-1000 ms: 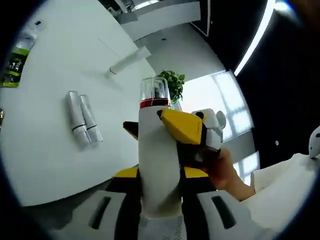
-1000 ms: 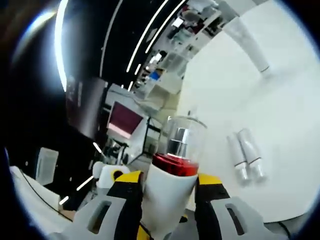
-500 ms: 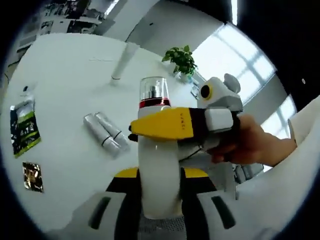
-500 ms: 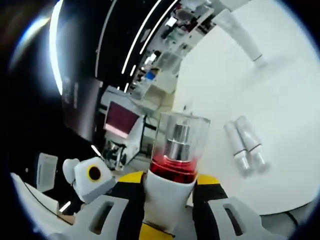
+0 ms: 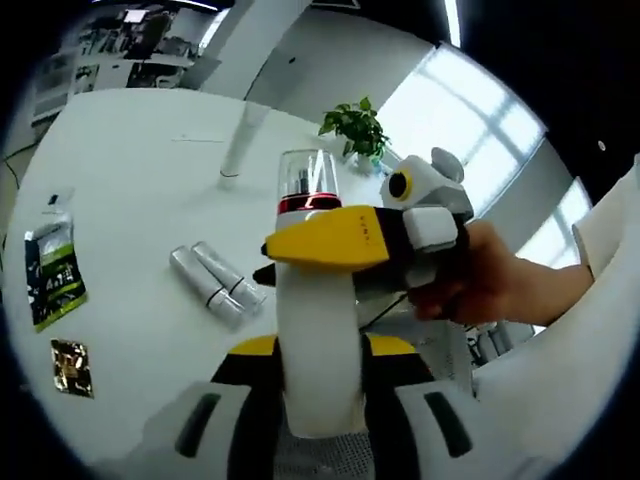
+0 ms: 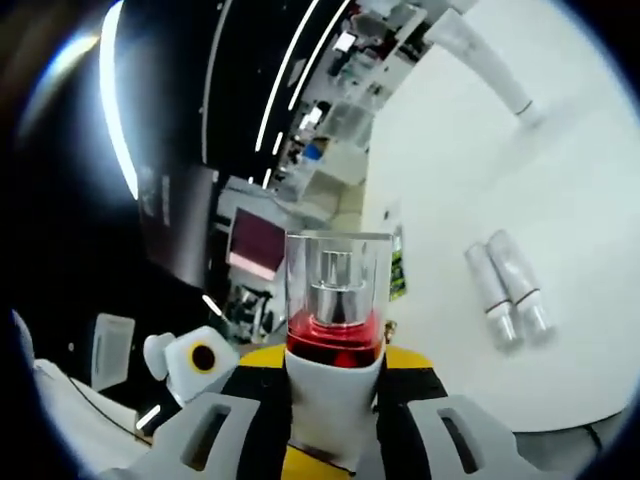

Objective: Arrange the skincare products in the storage area until every visible bottle or jar stands upright without overlapping.

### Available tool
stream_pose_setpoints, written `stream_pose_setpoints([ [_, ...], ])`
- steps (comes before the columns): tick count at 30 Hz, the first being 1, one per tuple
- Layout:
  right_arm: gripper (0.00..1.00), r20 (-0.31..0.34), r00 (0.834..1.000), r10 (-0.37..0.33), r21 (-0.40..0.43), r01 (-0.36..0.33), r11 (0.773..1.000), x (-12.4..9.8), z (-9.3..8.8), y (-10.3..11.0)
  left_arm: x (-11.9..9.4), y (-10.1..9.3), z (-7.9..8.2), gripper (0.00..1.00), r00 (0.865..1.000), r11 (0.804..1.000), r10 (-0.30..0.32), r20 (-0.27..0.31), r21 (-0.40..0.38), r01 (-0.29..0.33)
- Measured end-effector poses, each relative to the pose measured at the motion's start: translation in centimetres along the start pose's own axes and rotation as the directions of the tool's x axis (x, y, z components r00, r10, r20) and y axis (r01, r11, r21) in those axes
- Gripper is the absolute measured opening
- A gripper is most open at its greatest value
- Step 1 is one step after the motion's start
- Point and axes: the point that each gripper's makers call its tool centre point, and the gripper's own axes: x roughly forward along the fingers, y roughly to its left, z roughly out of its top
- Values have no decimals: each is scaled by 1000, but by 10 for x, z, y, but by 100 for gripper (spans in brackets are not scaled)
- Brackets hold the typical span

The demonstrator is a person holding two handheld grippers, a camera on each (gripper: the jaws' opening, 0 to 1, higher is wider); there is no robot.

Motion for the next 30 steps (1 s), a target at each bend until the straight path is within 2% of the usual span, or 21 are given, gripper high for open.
stream_pose_setpoints([
  [5,30,9,999,50,31,-50,998,-3,1,4,1,-8,3,29,998,996,-67,22,-52,68],
  [8,30,5,996,85,17,-85,996,-2,-1,12,0,-13,7,33,993,991,-100,67,-78,105],
  [10,30,-4,994,112,18,-112,993,-2,-4,18,0,-19,6,35,986,979,-148,76,-132,157],
  [12,30,-7,989,150,26,-150,988,-3,-7,26,-1,-26,5,36,975,959,-209,79,-181,220],
  [14,30,-4,980,198,40,-197,980,-5,-10,34,0,-35,3,38,957,930,-281,77,-225,291],
  [16,30,-12,969,248,44,-248,968,-6,-15,43,-2,-45,8,40,927,881,-359,108,-287,375],
  [23,30,-40,953,300,22,-300,954,-7,-13,55,-7,-49,13,37,892,818,-433,134,-358,451],
  [25,30,-43,948,316,18,-315,949,-8,-11,59,-10,-51,17,36,876,794,-460,146,-375,480],
  [28,30,-45,932,360,36,-359,933,-8,-9,65,-14,-56,23,34,857,768,-490,161,-386,512],
  [30,30,-42,926,375,50,-372,927,-7,-7,66,-18,-55,26,33,851,759,-493,181,-388,522],
])
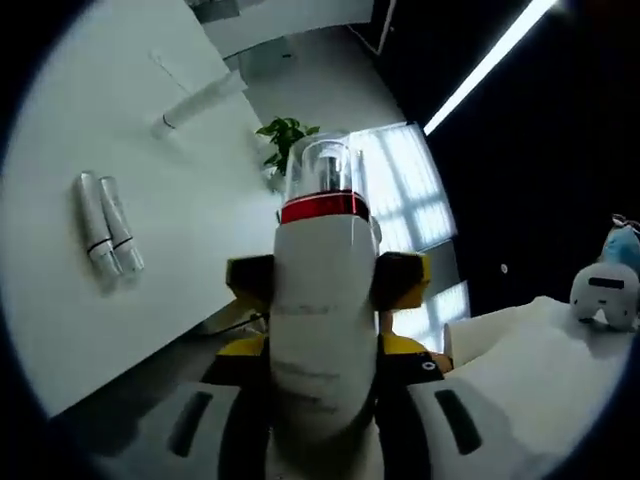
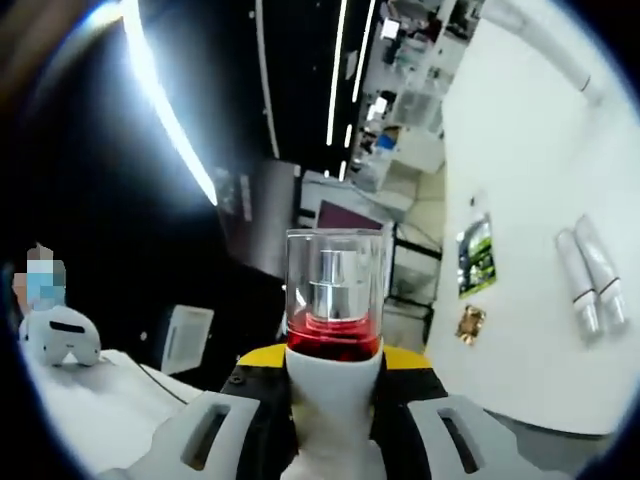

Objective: Arrange the skincare products in the storage area until every visible bottle or jar stands upright without overlapping.

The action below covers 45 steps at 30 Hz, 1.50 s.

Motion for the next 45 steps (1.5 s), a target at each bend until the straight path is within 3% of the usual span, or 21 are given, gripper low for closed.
stream_pose_setpoints([
  [4,30,-6,1000,25,13,-25,1000,5,1,4,-6,-5,6,32,999,1000,-13,51,25,12],
  [13,31,-72,997,22,-18,-24,1000,6,-16,3,-10,-1,-6,31,995,991,50,81,124,-60],
  [16,31,-96,995,13,-27,-15,1000,8,-21,-2,-11,7,-10,31,993,984,91,77,149,-101],
  [21,32,-124,991,-44,-40,39,998,10,-25,-14,-15,20,-10,31,977,964,173,122,183,-194],
  [27,32,-141,985,-97,-63,89,994,12,-28,-24,-19,33,-8,31,945,910,292,147,262,-322],
  [33,34,-155,970,-185,-90,173,981,19,-30,-37,-29,46,-5,31,907,869,374,195,268,-416],
  [39,36,-154,953,-261,-98,248,964,28,-37,-52,-43,62,-7,31,853,796,483,200,307,-522],
  [45,37,-200,917,-346,-114,329,937,35,-49,-64,-56,77,-14,31,787,692,588,185,387,-609],
])
